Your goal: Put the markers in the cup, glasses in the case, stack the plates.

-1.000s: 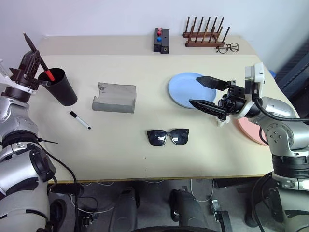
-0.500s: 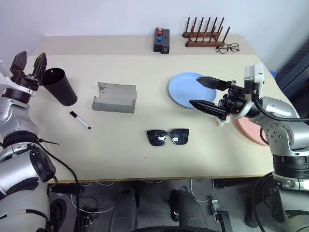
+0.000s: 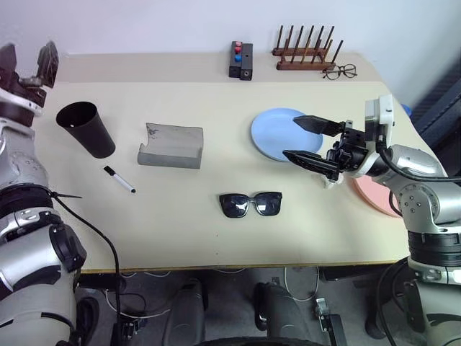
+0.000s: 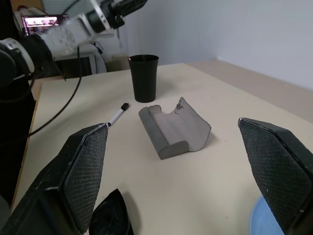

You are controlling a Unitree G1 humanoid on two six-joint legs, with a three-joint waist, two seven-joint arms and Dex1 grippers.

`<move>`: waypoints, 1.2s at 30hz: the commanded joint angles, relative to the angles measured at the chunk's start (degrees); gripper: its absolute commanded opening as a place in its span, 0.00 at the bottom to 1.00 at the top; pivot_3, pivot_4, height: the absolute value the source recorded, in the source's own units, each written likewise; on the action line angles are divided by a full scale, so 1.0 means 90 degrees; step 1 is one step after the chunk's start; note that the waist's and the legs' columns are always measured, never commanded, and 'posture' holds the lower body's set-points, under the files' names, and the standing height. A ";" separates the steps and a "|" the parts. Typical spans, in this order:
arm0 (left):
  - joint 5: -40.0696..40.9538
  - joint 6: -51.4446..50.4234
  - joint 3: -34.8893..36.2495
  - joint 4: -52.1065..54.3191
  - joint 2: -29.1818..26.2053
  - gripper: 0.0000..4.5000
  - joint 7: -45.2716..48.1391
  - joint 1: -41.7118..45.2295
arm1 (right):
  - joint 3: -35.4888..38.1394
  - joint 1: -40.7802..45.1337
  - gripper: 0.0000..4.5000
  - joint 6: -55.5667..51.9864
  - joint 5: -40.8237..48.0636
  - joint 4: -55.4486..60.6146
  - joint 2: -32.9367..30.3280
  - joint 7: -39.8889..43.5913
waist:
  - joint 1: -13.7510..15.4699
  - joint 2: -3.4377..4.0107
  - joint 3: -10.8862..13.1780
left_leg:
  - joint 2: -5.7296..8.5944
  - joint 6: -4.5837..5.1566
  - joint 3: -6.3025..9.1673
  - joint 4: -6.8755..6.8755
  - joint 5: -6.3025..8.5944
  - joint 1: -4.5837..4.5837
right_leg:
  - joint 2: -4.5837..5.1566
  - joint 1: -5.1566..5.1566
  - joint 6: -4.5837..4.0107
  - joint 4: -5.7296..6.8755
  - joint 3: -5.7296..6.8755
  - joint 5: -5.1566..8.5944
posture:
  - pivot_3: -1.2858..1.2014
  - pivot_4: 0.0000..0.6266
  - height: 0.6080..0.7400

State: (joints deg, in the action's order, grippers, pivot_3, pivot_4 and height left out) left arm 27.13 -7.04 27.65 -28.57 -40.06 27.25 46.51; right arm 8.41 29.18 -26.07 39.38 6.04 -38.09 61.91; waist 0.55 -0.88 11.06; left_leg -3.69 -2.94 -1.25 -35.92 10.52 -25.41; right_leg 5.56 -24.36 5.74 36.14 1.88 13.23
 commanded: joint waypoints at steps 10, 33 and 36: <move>0.2243 -0.5695 -0.0270 0.5112 0.0559 0.98 -0.2086 -0.1412 | -0.0017 0.0264 0.97 0.0098 -0.0036 -0.0176 -0.0012 0.0211 | -0.0003 -0.0001 0.0000 | 0.0000 0.0000 0.0000 -0.0003 0.0000 0.0003 | -0.0002 0.0000 -0.0003 -0.0001 -0.0006 0.0001 | 0.52 0.24 1.00; 0.1683 -0.7330 0.1433 0.6151 0.2957 0.98 -0.6026 -0.2573 | 0.0030 0.0203 0.97 0.0029 -0.0035 -0.0244 -0.0085 0.0327 | 0.0015 -0.0014 -0.0002 | 0.0000 0.0000 0.0005 -0.0023 0.0000 0.0005 | -0.0011 0.0013 -0.0026 -0.0007 -0.0014 0.0002 | 0.52 0.24 1.00; 0.1323 -0.7286 0.1364 0.5901 0.3041 0.98 -0.6318 -0.2214 | 0.0048 0.0152 0.97 -0.0005 0.0025 -0.0172 -0.0110 0.0377 | 0.0020 -0.0014 -0.0002 | 0.0000 0.0000 0.0005 -0.0024 0.0000 0.0005 | -0.0012 0.0012 -0.0026 -0.0007 -0.0014 0.0002 | 0.52 0.24 1.00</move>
State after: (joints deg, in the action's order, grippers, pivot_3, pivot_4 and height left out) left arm 41.09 -74.16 40.01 24.29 -12.28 -28.20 24.73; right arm 7.42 30.16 -26.03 38.51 2.54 -38.44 64.68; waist 0.73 -1.01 11.04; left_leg -3.69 -2.94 -1.21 -36.14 10.52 -25.37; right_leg 5.46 -24.24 5.51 36.08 1.75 13.25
